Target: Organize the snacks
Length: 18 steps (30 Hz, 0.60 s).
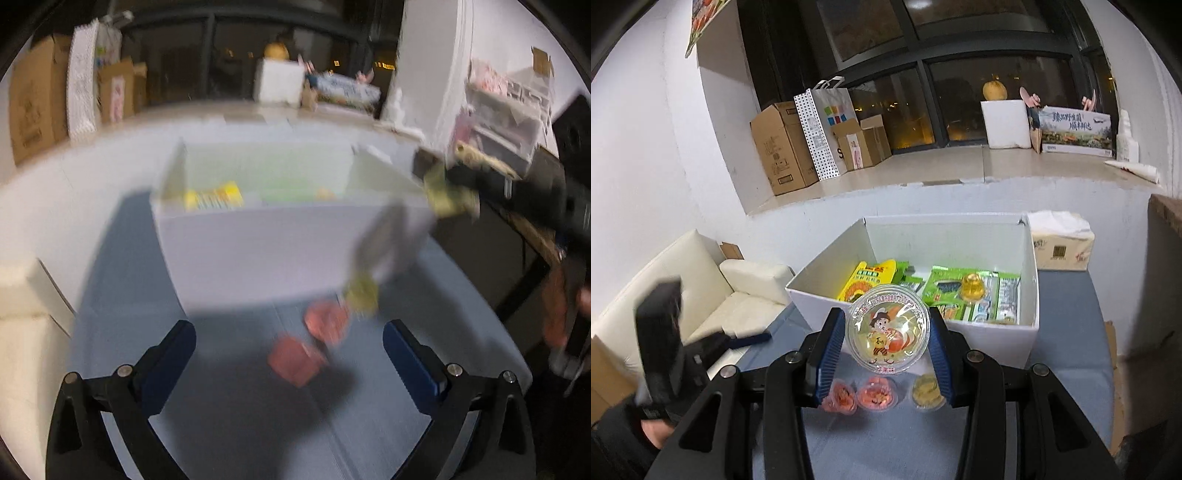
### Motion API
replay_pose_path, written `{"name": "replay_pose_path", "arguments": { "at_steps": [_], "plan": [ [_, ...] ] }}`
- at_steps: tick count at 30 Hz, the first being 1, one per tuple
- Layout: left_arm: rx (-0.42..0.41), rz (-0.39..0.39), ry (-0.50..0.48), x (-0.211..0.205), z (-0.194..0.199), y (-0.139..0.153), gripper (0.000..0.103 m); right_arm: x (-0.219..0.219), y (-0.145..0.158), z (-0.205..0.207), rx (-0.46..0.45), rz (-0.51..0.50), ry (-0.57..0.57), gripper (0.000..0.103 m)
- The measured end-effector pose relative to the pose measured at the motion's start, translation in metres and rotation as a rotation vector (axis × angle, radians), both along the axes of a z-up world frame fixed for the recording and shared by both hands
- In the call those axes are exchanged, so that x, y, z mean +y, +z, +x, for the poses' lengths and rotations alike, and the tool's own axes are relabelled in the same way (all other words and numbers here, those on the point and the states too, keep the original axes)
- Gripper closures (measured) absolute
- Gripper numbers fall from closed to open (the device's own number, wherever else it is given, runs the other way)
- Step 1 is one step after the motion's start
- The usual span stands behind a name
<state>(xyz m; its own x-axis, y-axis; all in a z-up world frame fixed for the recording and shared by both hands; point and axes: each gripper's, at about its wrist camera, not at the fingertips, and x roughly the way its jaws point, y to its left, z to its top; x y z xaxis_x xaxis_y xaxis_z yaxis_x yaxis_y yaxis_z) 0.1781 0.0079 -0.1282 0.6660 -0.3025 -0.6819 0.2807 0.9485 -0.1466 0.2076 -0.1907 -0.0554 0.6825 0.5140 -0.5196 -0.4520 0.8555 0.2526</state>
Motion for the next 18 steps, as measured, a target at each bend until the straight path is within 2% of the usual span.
{"name": "replay_pose_path", "arguments": {
  "at_steps": [3, 4, 8, 12, 13, 15, 16, 18],
  "plan": [
    [0.042, 0.028, -0.012, -0.011, -0.003, -0.026, 0.000, -0.004, -0.003, -0.004, 0.000, -0.001, -0.005, 0.055],
    [0.058, 0.013, -0.012, -0.013, 0.000, -0.033, 0.000, -0.005, -0.003, -0.006, 0.000, -0.002, -0.008, 0.055],
    [0.064, -0.012, 0.014, -0.013, 0.010, -0.041, 0.000, -0.009, -0.008, -0.011, 0.008, -0.013, -0.014, 0.055],
    [0.085, 0.000, 0.015, -0.018, 0.020, -0.049, 0.001, -0.014, -0.014, -0.013, 0.022, -0.006, -0.021, 0.055],
    [0.094, -0.003, 0.011, -0.019, 0.022, -0.052, 0.005, -0.015, -0.015, -0.013, 0.025, -0.003, -0.021, 0.055],
    [0.122, -0.015, 0.025, -0.016, 0.027, -0.057, 0.045, -0.015, -0.016, -0.014, 0.027, -0.005, -0.023, 0.055],
    [0.110, -0.024, 0.035, -0.013, 0.027, -0.055, 0.052, -0.015, -0.017, -0.014, 0.028, -0.004, -0.021, 0.055],
    [0.118, -0.050, 0.031, -0.010, 0.028, -0.054, 0.053, -0.015, -0.018, -0.015, 0.031, -0.001, -0.021, 0.055]
  ]
}}
